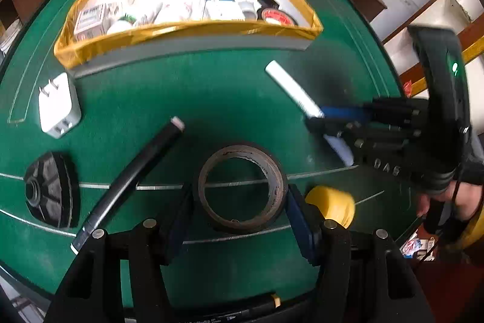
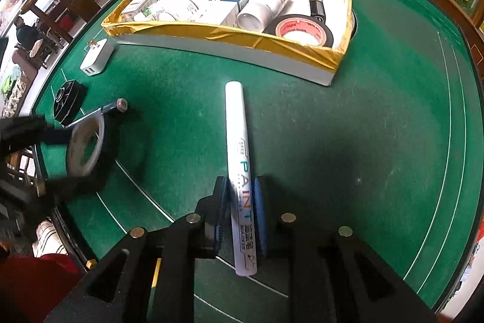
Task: Organize rigid objects
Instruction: 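Carry the tape roll in the left tool and the marker in the right tool over the tray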
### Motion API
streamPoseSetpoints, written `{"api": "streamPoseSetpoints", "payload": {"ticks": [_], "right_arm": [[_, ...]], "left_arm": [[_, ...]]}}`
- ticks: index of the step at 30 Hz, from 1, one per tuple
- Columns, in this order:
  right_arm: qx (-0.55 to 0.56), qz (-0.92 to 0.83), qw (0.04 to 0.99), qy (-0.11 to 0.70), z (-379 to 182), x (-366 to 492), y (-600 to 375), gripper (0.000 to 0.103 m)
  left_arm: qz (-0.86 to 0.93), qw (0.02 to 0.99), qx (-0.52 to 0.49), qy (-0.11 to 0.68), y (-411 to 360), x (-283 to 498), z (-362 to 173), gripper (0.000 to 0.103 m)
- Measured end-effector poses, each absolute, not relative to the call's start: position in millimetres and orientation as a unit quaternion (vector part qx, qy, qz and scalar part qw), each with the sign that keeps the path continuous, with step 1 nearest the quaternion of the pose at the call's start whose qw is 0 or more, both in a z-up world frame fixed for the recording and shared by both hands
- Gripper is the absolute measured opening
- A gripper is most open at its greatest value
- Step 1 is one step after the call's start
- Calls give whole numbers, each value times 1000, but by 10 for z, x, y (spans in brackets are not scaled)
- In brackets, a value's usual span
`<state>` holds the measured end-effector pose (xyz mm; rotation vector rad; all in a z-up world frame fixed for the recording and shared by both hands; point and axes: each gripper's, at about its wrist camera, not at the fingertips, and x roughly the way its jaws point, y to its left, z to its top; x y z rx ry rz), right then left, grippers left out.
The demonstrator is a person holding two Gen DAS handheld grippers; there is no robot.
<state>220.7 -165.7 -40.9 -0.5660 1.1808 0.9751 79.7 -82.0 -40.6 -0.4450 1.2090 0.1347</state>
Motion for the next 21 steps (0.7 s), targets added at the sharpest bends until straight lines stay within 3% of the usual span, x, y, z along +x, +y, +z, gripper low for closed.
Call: {"api": "streamPoseSetpoints", "payload": {"ticks": [10,12,13,21], "right_arm": [[-265,433,690,516,-410,2228,-1560,14],[-265,433,690,516,-411,2229,-1547,14],[-263,432,691,516,-412,2227,-1538,14],[-248,432,696,518,-395,2245,-1606,14]], "left_arm": [[91,794,-174,575,-832,870,-541,69],[94,796,-162,576,-874,897,-552,69],[96,798,-157,574,-886,901,-554,63],[89,801,-185,563,-869,896,-503,63]]}}
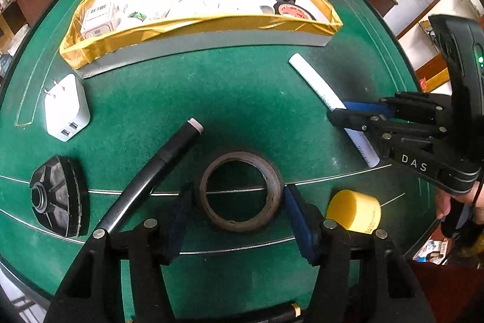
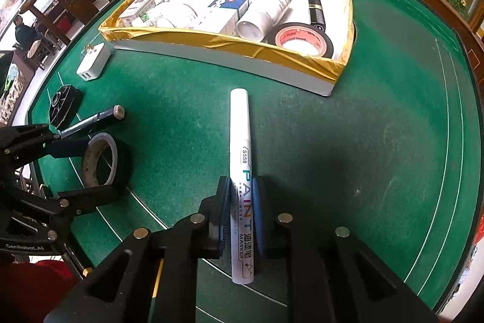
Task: Organize rigid objects
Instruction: 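Carry the tape roll in the left tool and the marker in the right tool over the tray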
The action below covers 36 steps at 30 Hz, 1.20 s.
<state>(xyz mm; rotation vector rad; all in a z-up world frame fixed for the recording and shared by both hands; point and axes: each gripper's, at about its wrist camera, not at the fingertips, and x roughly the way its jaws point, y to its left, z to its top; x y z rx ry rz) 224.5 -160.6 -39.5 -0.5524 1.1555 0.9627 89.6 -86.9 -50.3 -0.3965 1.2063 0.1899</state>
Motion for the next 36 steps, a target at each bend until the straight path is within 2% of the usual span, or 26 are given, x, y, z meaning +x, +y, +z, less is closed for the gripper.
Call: {"api": "streamPoseSetpoints", "payload": {"ticks": [18,36], "right_arm": [[-199,461,705,501,64,2272,-1561,14],[-182,445,717,504,152,2377,-1658,14]], "left_arm": [[108,818,-213,524,-600,972,-6,63],[129,821,-181,527,-429,1126,146,63]]}}
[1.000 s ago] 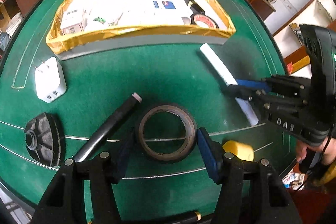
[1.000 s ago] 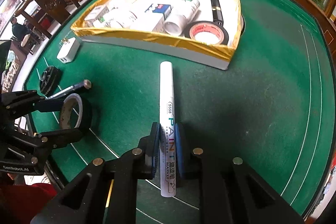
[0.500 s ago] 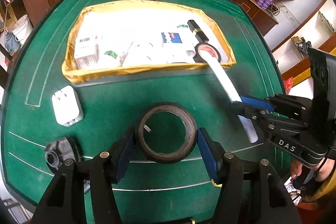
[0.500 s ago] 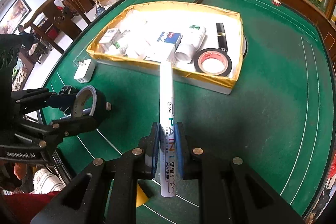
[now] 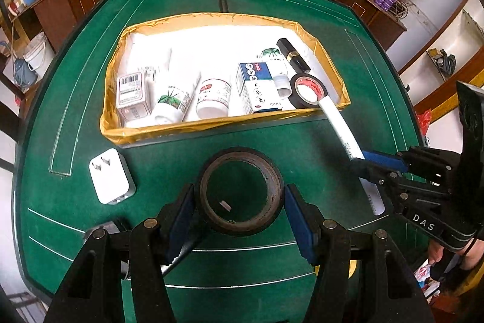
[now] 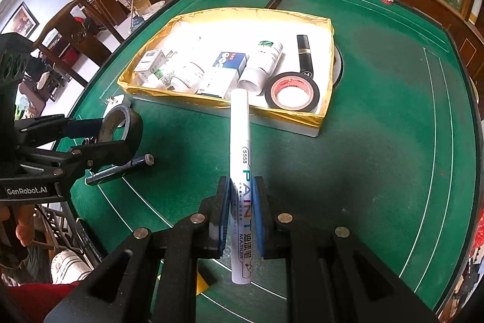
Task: Organize rigid objects
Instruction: 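Carry the tape roll in the left tool and the marker in the right tool over the tray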
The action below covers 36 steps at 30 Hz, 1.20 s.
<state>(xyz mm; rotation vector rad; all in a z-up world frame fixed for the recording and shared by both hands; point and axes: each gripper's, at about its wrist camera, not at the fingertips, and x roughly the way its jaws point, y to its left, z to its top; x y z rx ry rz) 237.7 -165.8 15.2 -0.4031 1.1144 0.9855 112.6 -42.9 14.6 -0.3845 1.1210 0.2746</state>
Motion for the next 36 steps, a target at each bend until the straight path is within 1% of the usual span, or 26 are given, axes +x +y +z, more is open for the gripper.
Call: {"api": "streamPoseSetpoints", "payload": {"ticks": [11,25,30,36], "right_arm": [[-189,442,722,498,289,2514,-1525,14],[-170,399,742,511,422,3058,-1337,14],[-160,394,737,525,378,3211,-1152,14],[-148,379,727,553,197,3397,-891,14]], "left_arm": [[121,827,-166,524,-353,1266,214,63],[112,831,-181,513,15,1592,311,63],[112,830,-185,515,211,1846,321,63],[110,826,-178,524,362,2137,252,63]]}}
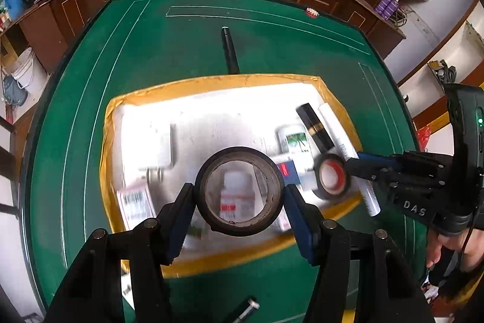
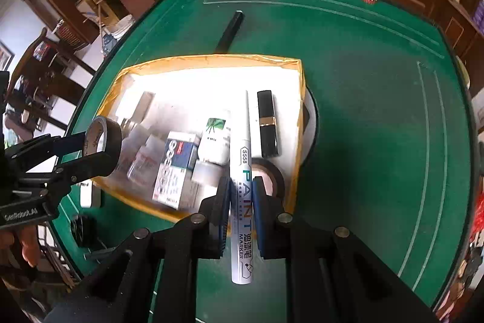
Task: Organize rigid objects
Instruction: 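Carry the tape roll in the left tool and the marker in the right tool over the tray, then lower and release the tape roll from the left tool while the right tool releases the marker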
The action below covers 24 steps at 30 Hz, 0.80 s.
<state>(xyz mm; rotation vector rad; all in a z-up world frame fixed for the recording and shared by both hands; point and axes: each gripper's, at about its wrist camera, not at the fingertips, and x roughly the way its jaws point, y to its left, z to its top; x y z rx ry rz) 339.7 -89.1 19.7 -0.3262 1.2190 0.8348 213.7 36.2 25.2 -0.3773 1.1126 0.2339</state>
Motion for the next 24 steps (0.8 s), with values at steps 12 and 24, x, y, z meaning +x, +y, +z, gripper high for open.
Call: {"api": "streamPoseSetpoints", "payload": {"ticks": [12,24], "right_arm": [[-166,355,717,577,-63,3528,-620,14],[-173,373,710,572,-81,3454,-459,14]], "left_arm": [[111,812,-180,545,554,2471,-60,63],[121,800,-228,541,736,2650,-253,63]]}}
